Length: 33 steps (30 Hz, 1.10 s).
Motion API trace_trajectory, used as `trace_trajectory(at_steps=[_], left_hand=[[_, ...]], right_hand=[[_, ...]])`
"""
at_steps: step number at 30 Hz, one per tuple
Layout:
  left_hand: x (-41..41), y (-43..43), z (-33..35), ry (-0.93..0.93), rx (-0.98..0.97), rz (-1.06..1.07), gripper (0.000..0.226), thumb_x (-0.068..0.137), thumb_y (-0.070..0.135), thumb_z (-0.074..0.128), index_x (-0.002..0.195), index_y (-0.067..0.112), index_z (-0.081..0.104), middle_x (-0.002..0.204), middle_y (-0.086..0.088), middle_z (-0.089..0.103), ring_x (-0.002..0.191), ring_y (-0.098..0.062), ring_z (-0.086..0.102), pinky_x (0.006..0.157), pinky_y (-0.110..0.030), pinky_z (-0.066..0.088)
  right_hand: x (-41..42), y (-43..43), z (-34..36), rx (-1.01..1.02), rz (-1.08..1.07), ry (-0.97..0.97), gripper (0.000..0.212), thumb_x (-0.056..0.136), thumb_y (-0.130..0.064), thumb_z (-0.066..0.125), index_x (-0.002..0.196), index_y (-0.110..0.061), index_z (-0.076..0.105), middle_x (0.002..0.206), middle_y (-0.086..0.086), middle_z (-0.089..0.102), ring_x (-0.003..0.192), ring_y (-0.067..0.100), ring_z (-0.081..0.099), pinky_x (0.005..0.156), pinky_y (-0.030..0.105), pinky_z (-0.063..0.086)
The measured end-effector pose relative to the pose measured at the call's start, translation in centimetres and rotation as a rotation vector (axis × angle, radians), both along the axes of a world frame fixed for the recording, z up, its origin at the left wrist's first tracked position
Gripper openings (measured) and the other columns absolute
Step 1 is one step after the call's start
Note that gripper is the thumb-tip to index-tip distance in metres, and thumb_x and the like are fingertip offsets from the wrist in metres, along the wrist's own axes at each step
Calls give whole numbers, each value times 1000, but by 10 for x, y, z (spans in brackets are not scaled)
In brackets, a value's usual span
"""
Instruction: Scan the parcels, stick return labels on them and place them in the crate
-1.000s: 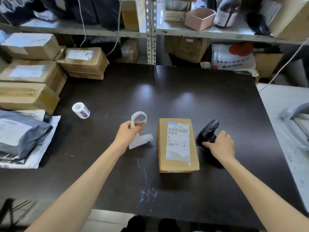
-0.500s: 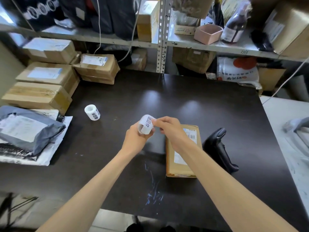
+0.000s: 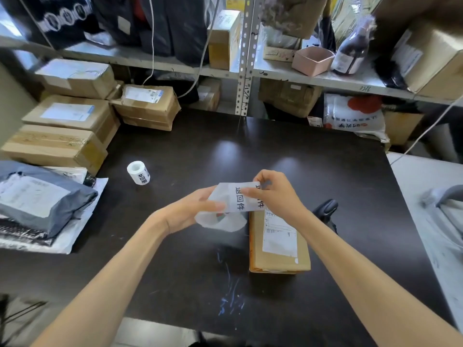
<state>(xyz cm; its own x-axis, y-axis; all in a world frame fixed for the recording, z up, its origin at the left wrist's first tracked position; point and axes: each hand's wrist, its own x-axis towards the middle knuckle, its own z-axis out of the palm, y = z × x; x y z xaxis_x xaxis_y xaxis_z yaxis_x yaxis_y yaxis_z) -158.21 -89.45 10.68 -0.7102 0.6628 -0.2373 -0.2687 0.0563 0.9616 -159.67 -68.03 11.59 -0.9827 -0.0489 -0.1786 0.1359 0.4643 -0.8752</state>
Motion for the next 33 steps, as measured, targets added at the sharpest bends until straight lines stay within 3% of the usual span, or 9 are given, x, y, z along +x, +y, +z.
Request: trace_trajectory(at_steps=[2,4,6,8,11,13,17,26,33], left_hand=[[-5,3,2,-22,-58,74,50,87,37,63,114,-4,58,110,-11,64,102,-21,60,94,-34,46],[-8,8,-1,86,-212,104,35,94,28,62,103,-7,61,99,-11,66,92,-18,60,87,-31,45],[-8,14,-4,115,-220,151,21,95,18,61,96,-2,64,89,-7,65,82,-16,59,73,-27,43],[-7,18,-7,117,-188,225,19,94,15,62,96,-4,64,84,-6,63,78,-17,57,68,-25,42],[-3,25,-9,170,-222,271,12,93,15,64,98,5,68,82,-2,65,77,-15,59,68,-24,45],[-1,28,-11,252,-254,259,10,93,18,65,98,11,70,85,-4,67,78,-12,60,70,-24,47],[5,27,-10,280,-220,264,13,90,28,69,93,16,73,84,1,69,80,-10,63,71,-25,48],[8,26,-14,312,-270,309,13,87,19,72,98,13,73,91,-2,71,85,-19,65,75,-30,50],[10,31,-15,421,-365,329,15,78,29,79,89,19,74,78,-1,69,71,-19,62,65,-32,50]], right_hand=[[-3,6,2,92,5,22,27,76,-24,82,75,-14,58,82,6,69,76,23,67,58,37,48],[-5,9,3,56,-4,19,26,74,-20,84,83,-11,61,82,4,69,80,22,69,64,41,54],[-1,9,5,109,-21,65,34,73,-21,85,96,-14,61,91,-1,67,87,17,65,69,33,53],[7,7,3,331,-61,276,44,74,-26,83,109,-16,59,103,-5,59,98,12,53,76,21,43],[26,-7,0,416,-10,490,30,82,-31,75,104,-13,65,100,-2,61,94,14,55,79,22,44],[34,-15,-1,306,38,375,26,83,-33,74,98,-13,70,91,-2,67,82,11,61,74,23,53],[34,-16,0,87,-20,236,14,79,-22,79,90,-13,77,78,-5,72,70,3,67,64,12,52],[29,-3,0,109,79,221,12,89,-11,67,95,-10,77,85,0,74,77,8,68,72,21,56],[33,-12,-6,152,108,206,19,78,-30,80,89,-14,75,78,-6,71,69,5,66,65,13,53]])
